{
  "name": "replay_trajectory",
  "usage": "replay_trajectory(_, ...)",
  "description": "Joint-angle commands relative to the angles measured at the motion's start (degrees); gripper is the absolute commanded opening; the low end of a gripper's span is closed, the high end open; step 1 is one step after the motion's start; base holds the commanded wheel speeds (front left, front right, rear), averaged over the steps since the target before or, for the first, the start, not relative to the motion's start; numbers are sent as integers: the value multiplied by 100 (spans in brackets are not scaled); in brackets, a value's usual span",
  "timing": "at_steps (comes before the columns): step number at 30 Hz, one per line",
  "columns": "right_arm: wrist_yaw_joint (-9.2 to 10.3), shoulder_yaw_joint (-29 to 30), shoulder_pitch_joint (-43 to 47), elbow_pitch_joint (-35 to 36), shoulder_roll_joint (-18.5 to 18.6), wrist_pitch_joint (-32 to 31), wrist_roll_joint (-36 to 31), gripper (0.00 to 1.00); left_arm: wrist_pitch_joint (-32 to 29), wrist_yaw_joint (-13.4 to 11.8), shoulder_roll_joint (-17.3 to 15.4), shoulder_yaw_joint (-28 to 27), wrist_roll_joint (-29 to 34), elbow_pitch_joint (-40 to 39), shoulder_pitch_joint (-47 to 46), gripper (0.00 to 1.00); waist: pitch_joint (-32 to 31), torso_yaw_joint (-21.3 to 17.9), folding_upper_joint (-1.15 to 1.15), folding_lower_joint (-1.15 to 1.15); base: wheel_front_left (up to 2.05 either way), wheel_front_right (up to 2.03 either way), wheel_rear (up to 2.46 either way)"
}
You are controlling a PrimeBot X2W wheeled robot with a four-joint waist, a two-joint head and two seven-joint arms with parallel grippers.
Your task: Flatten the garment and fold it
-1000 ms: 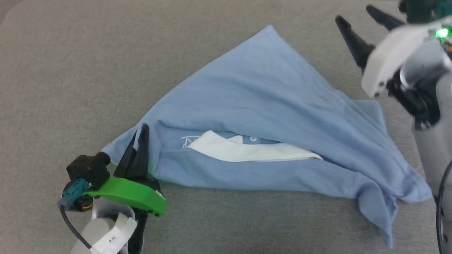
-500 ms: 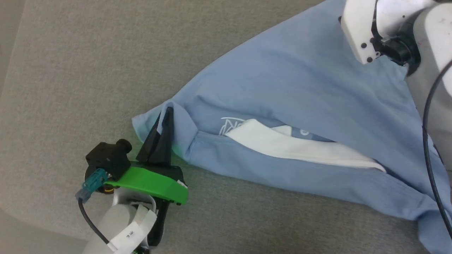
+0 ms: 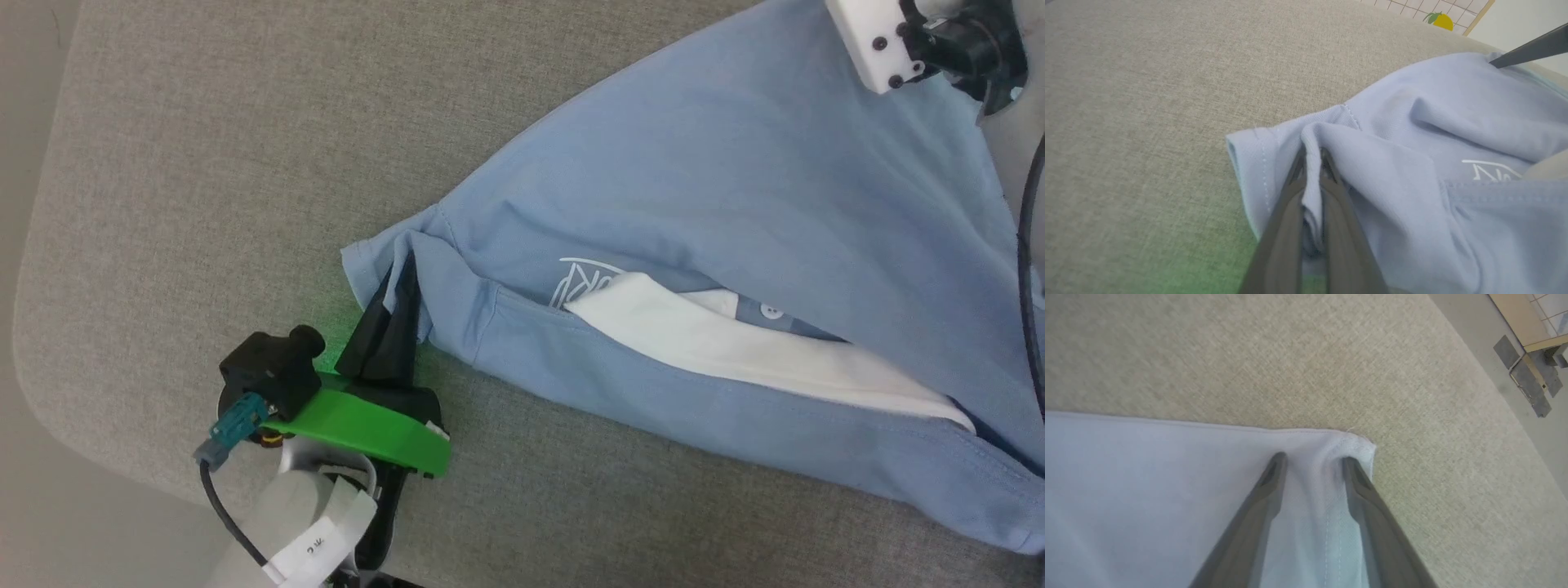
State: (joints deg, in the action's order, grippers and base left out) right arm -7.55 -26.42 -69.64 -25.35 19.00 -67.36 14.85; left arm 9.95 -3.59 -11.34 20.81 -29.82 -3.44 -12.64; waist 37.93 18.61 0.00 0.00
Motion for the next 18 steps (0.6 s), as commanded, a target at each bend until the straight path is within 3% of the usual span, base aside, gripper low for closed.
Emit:
replay_trajectory(1, 6, -64, 445, -215, 10, -105, 71, 0, 30, 13, -24, -18, 0, 64, -111, 0, -67, -51, 0, 0, 0, 0, 0)
replay_trajectory(9, 6, 457, 568, 71, -153, 738, 176, 0, -15, -13, -234, -114, 33, 145, -135, 0, -556, -408, 0, 0, 0, 0, 0)
replay_trajectory(18, 6, 1027, 981, 461, -254, 1956, 675, 0, -201, -126, -585, -316, 20, 125, 23, 0, -1475, -1166, 0, 0, 0, 0, 0)
